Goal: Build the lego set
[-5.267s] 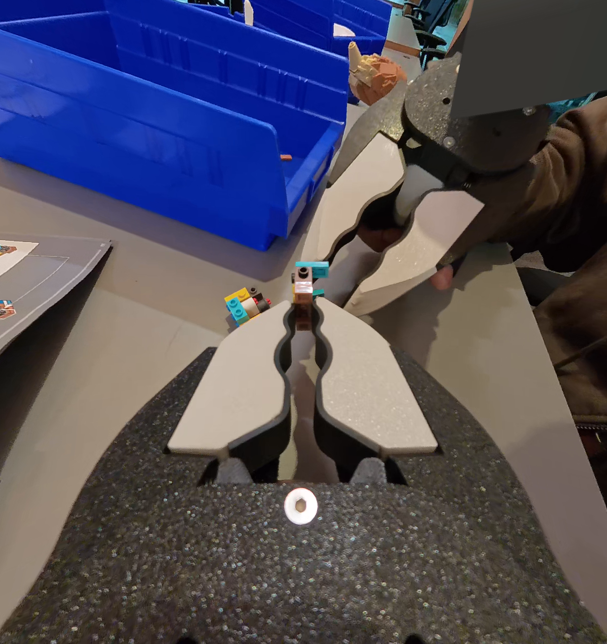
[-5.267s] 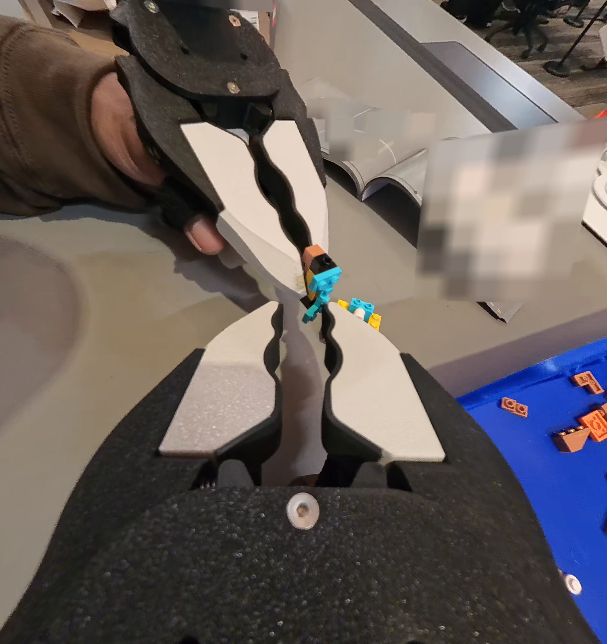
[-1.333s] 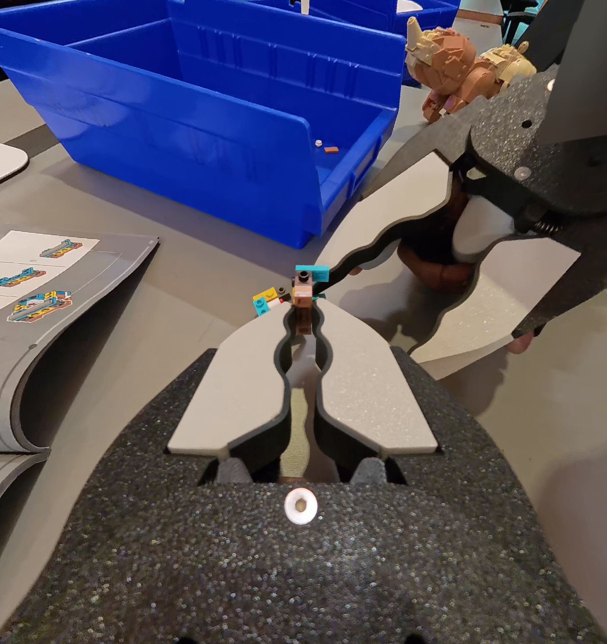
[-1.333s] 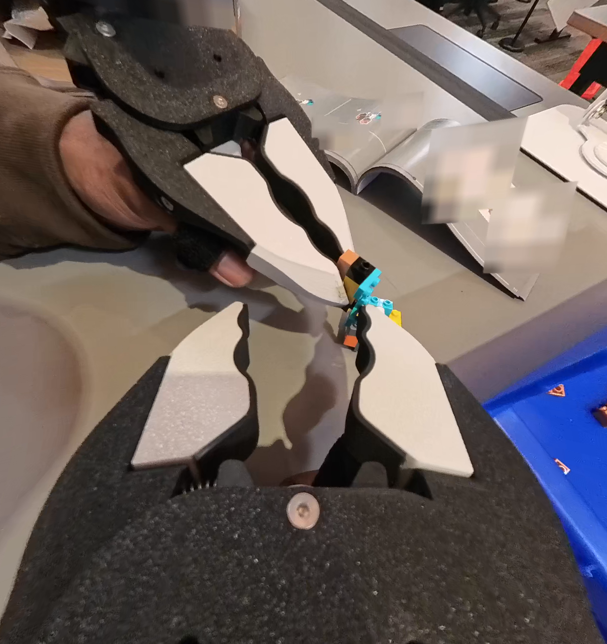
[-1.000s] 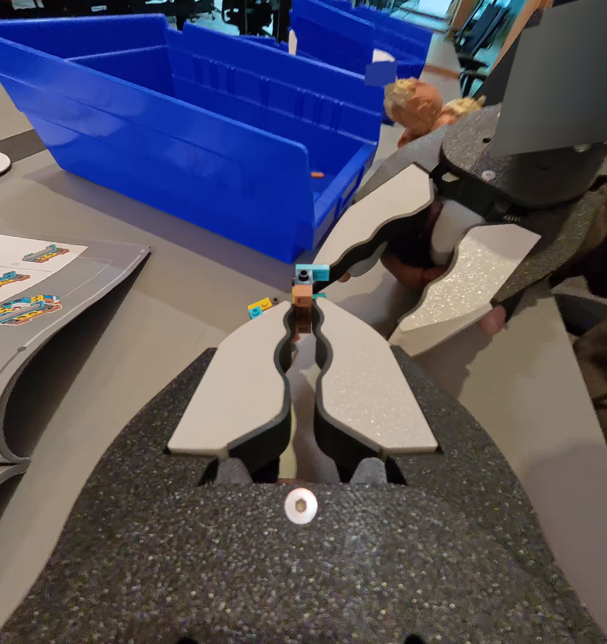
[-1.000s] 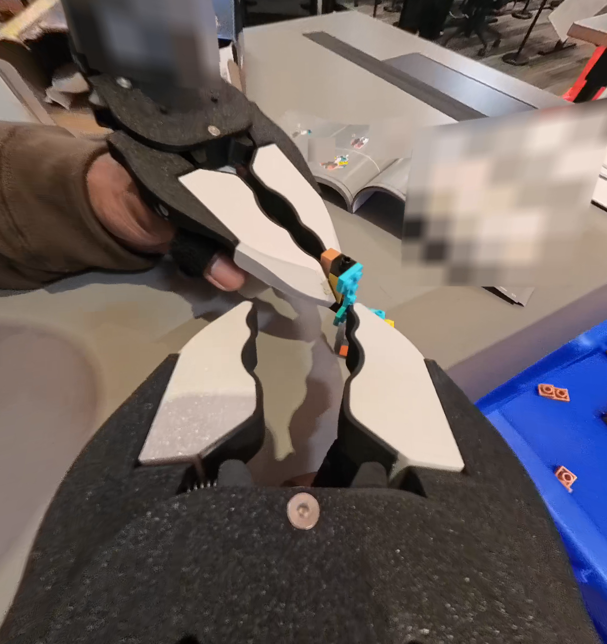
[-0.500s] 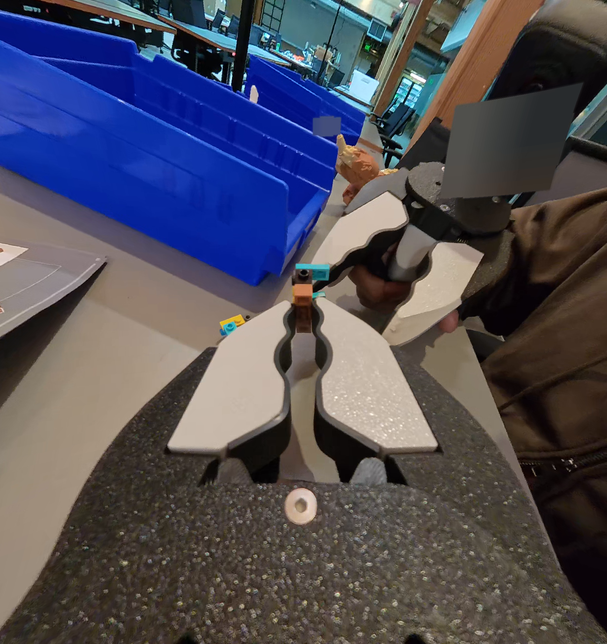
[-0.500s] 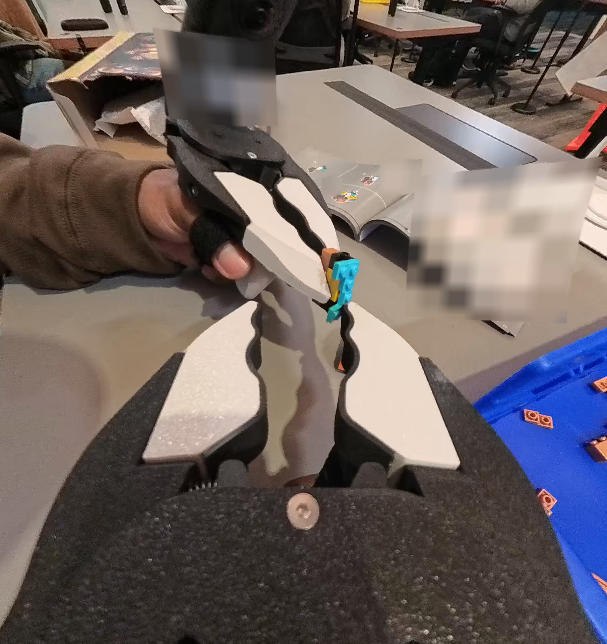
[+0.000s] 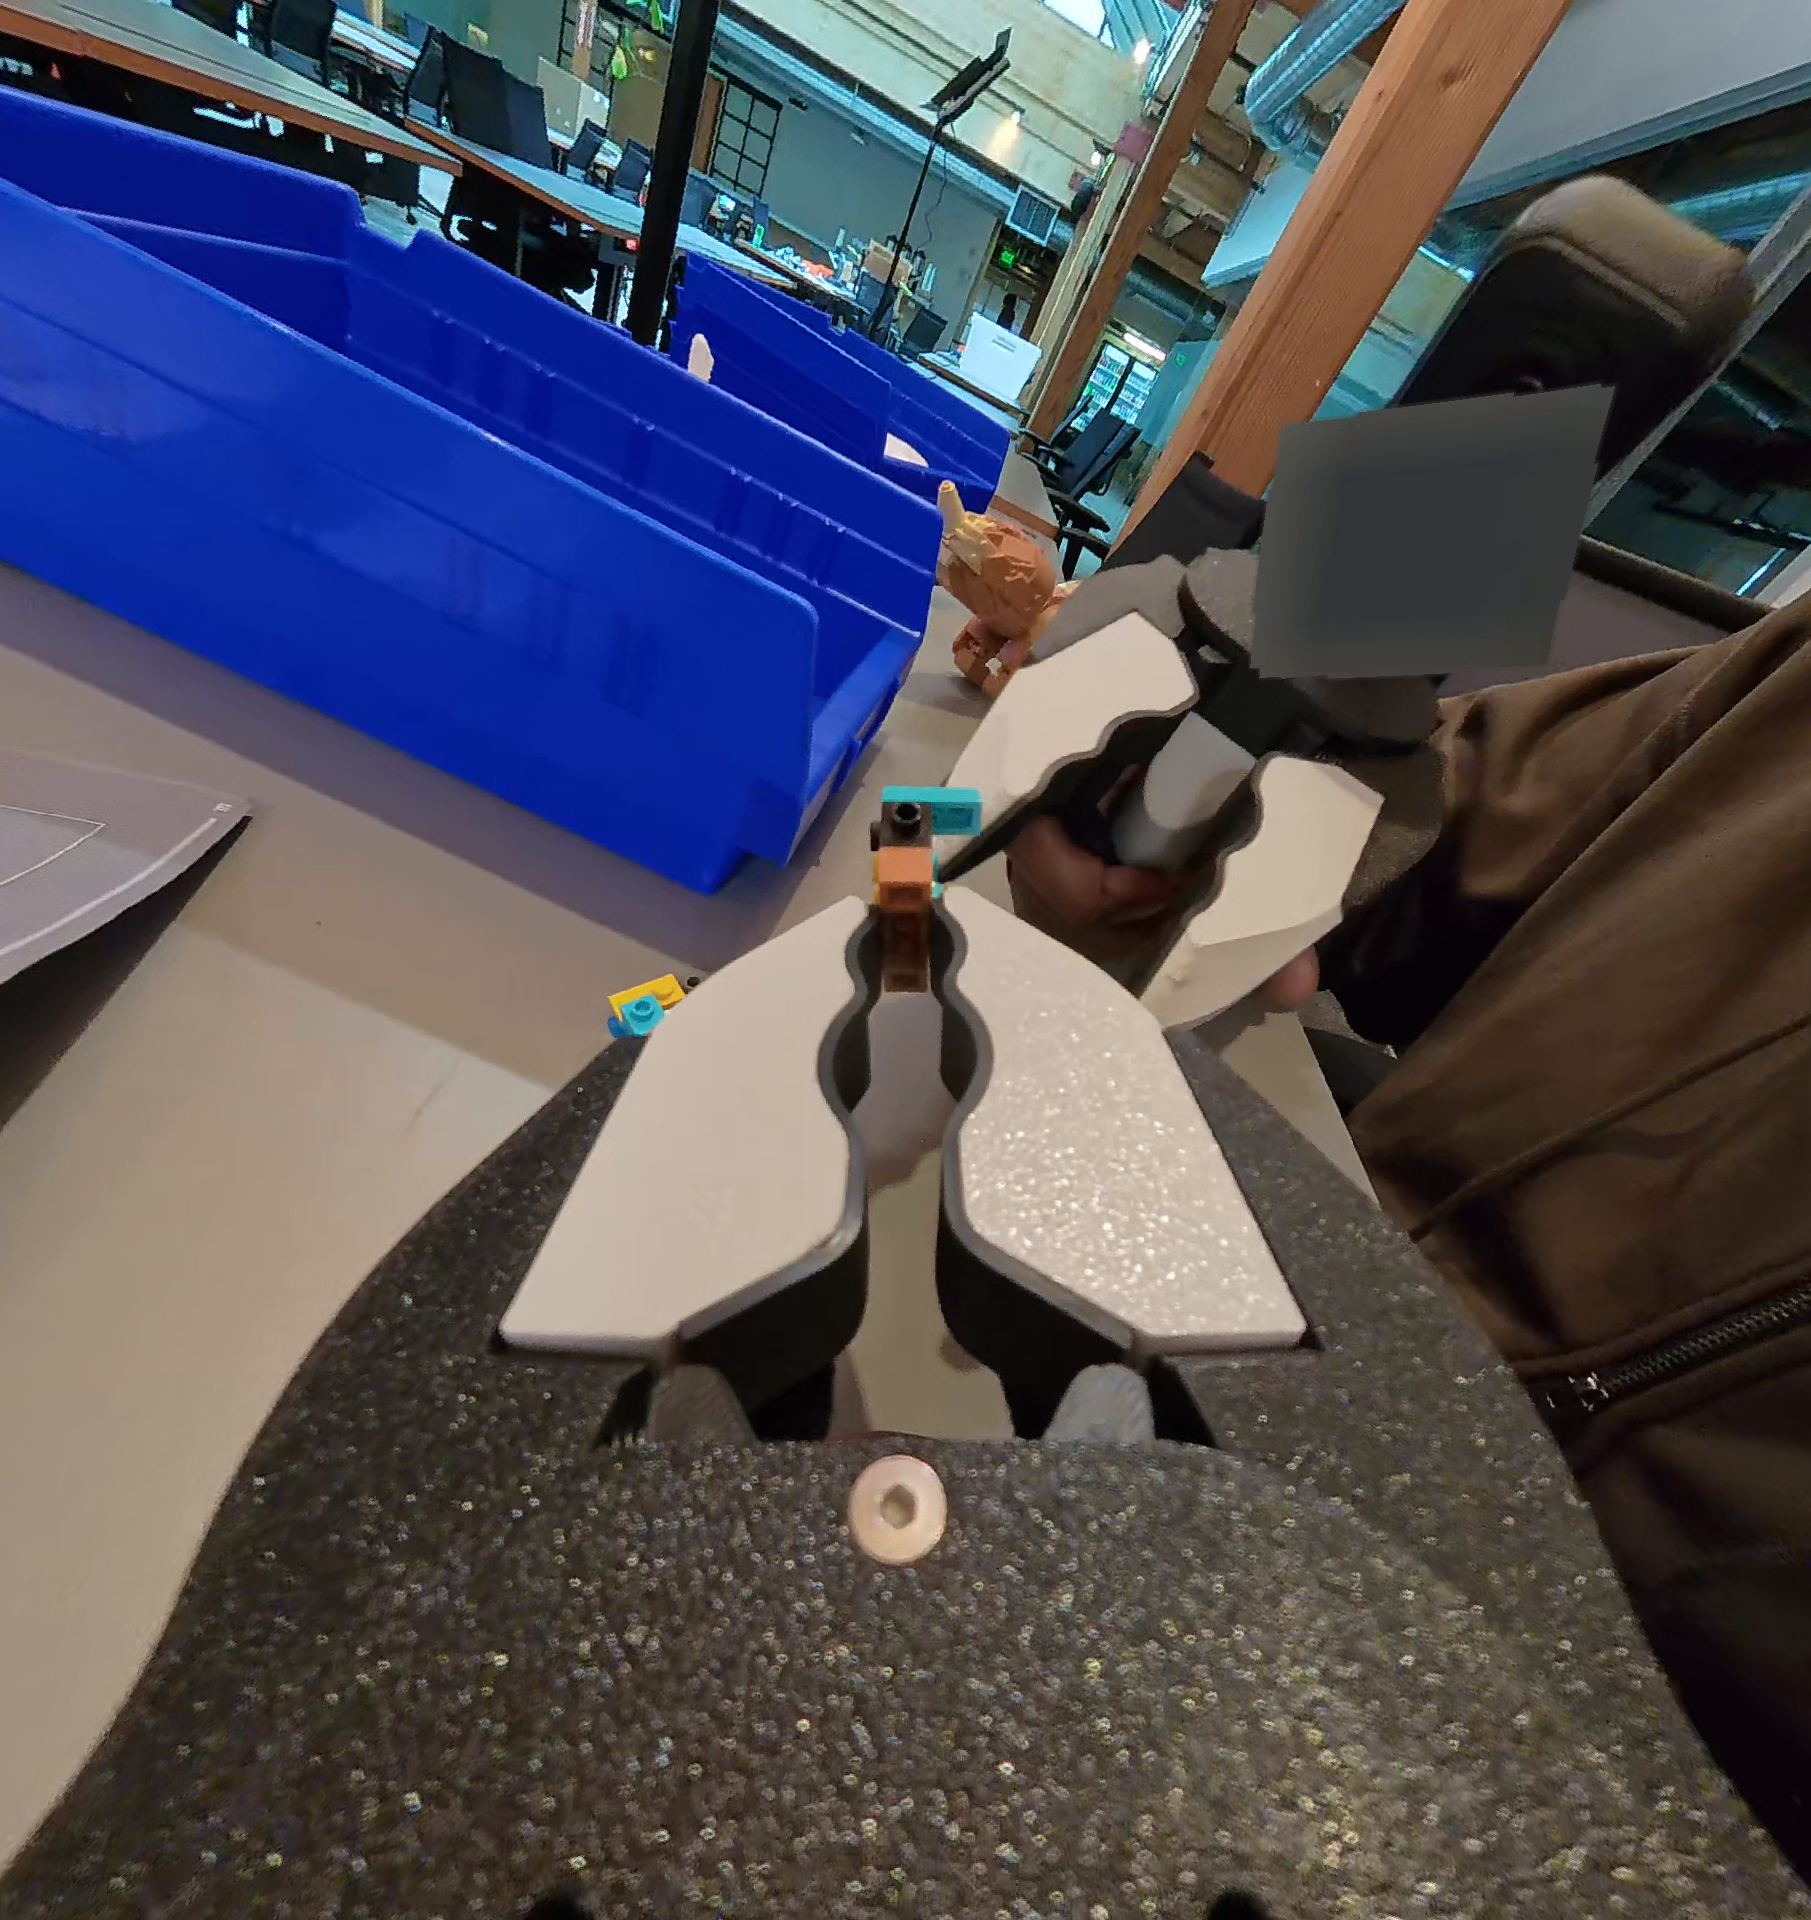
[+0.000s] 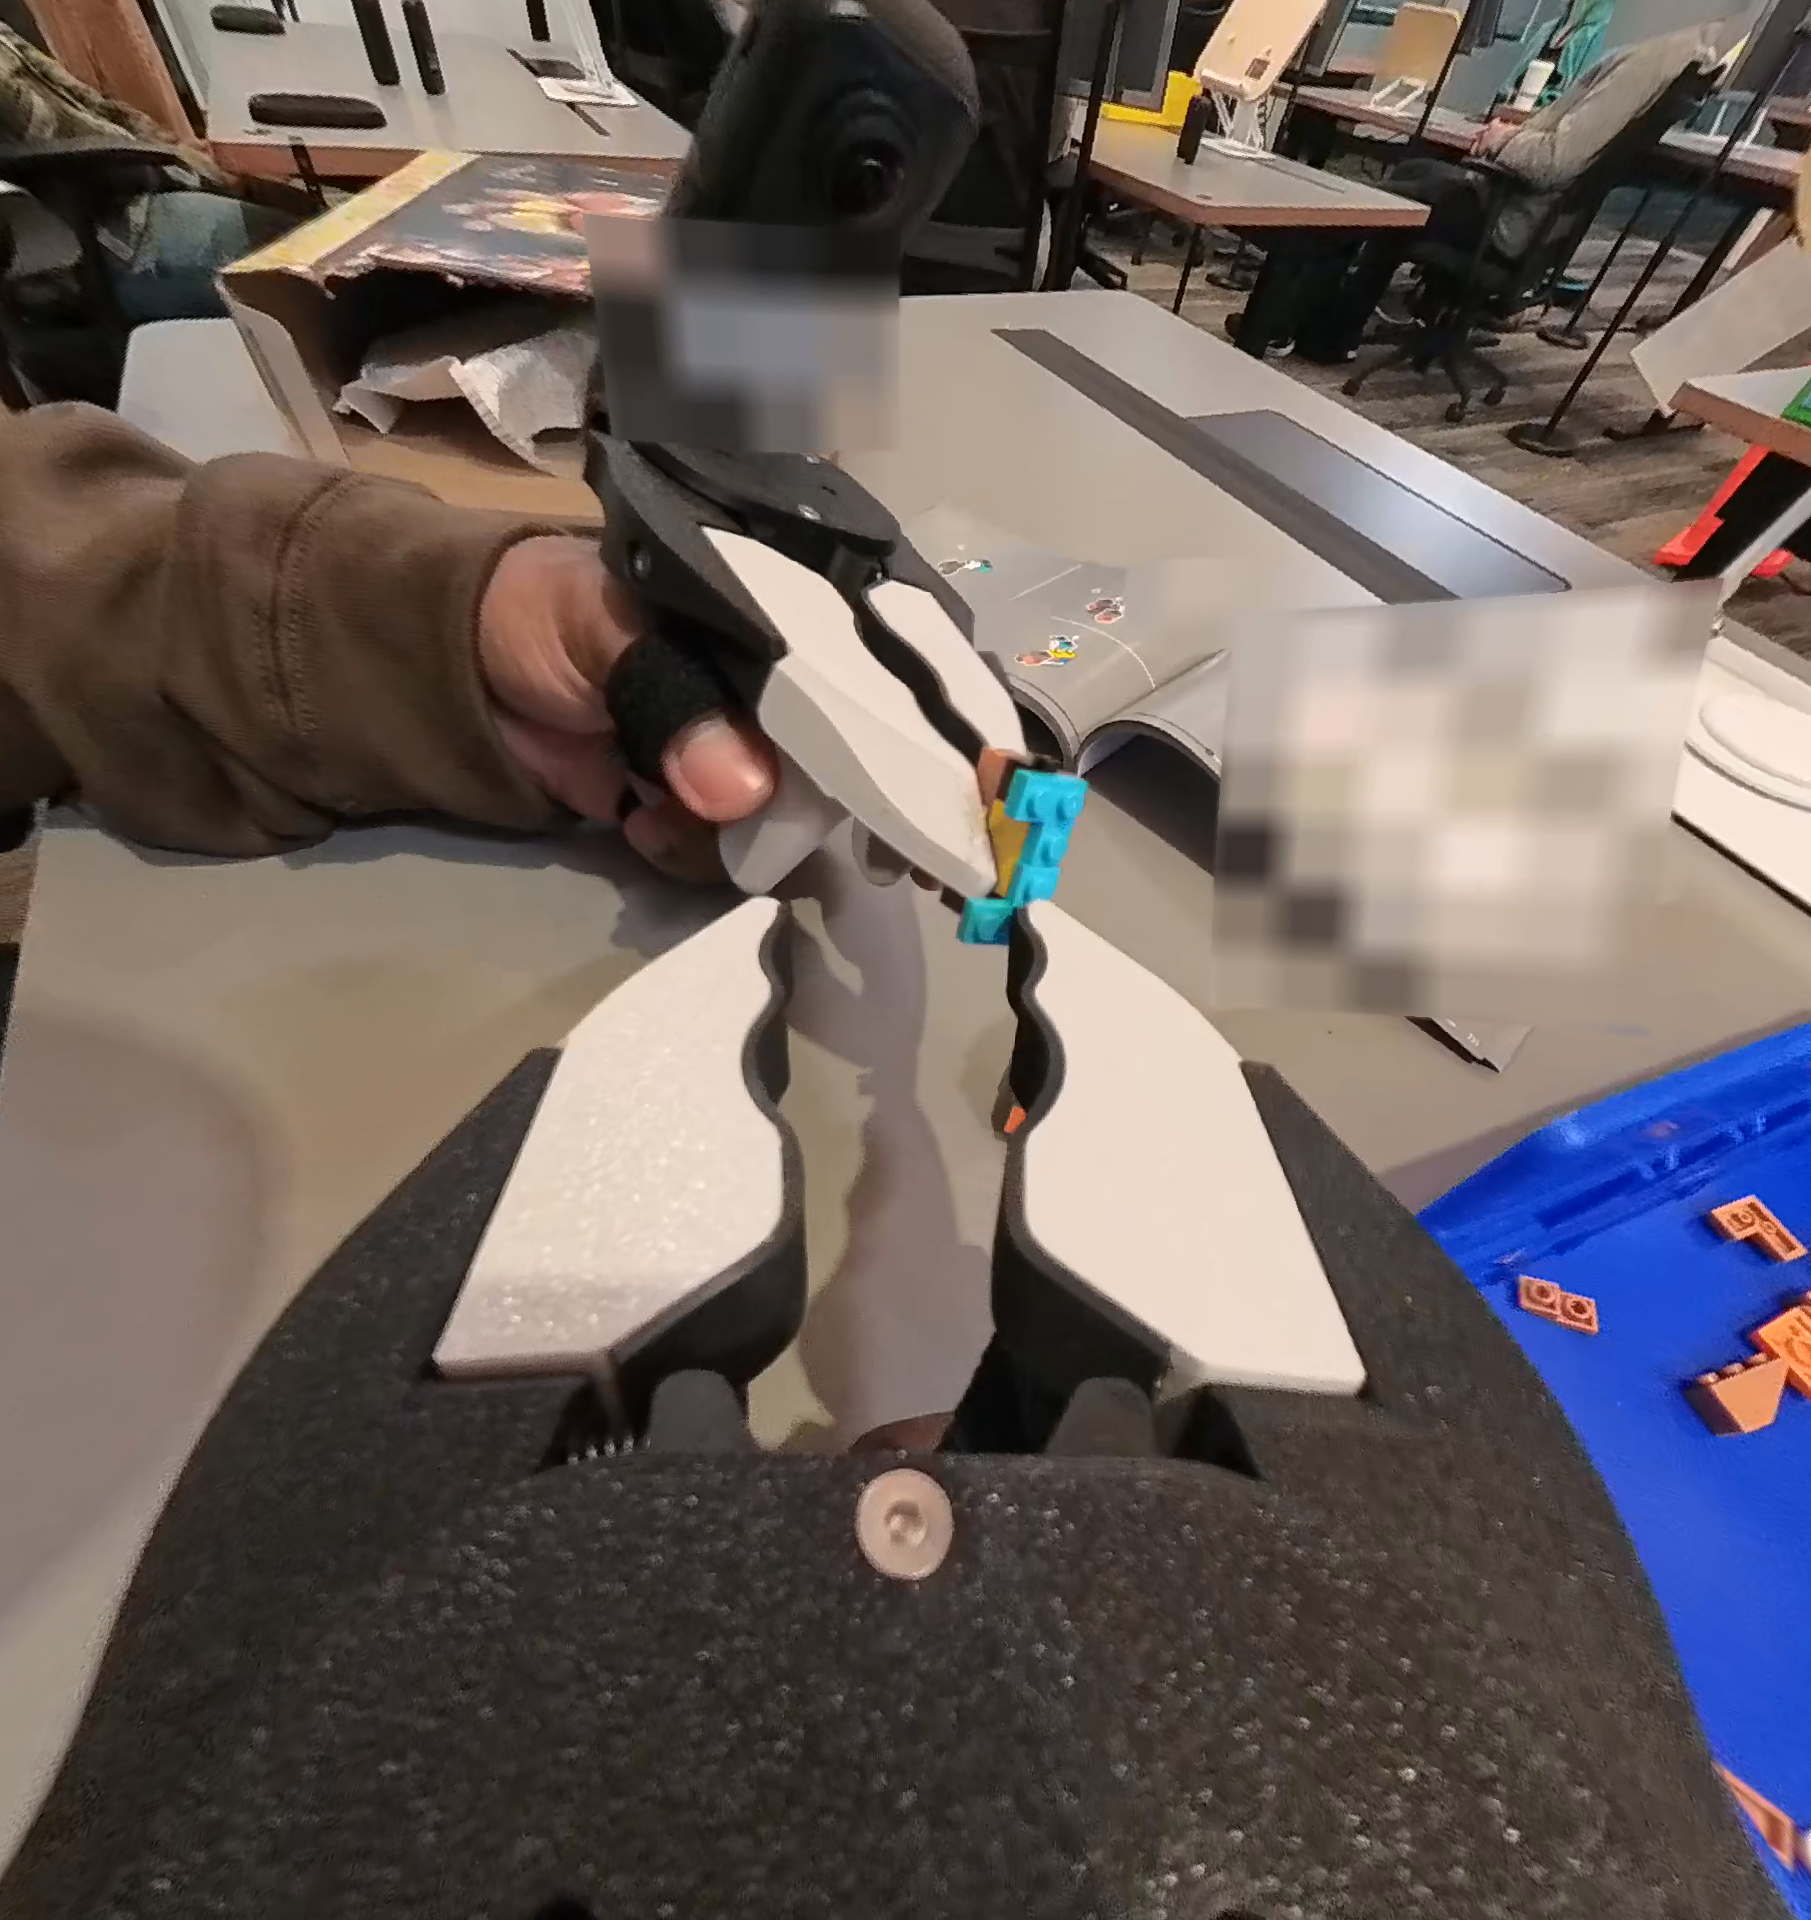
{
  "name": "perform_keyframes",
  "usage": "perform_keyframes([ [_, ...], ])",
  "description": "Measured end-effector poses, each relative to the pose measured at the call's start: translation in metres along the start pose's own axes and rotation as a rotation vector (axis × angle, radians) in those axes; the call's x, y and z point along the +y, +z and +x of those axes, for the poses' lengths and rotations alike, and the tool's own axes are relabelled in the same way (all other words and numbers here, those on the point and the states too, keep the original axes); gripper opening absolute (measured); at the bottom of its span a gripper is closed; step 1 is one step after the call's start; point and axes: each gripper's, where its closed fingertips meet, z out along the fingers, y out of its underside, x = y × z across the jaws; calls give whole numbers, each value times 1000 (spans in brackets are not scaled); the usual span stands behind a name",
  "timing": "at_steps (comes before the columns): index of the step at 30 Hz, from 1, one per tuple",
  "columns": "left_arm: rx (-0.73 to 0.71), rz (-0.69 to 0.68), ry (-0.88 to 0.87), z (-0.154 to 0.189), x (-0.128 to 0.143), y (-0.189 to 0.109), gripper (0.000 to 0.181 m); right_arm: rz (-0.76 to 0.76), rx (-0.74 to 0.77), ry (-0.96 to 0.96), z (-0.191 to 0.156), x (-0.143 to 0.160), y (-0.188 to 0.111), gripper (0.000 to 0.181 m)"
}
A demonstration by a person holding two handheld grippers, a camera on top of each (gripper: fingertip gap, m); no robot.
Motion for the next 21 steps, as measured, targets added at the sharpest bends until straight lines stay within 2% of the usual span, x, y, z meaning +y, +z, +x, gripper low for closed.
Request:
perform_keyframes([
  [4,-1,-10,15,1,2,1,8,-5,14,-34,0,0,0,37],
  [11,17,0,17,4,0,1,8,21,-21,16,-1,-3,-1,36],
  [21,165,54,97,25,-5,-5,8,110,-152,95,-11,-17,-12,22],
])
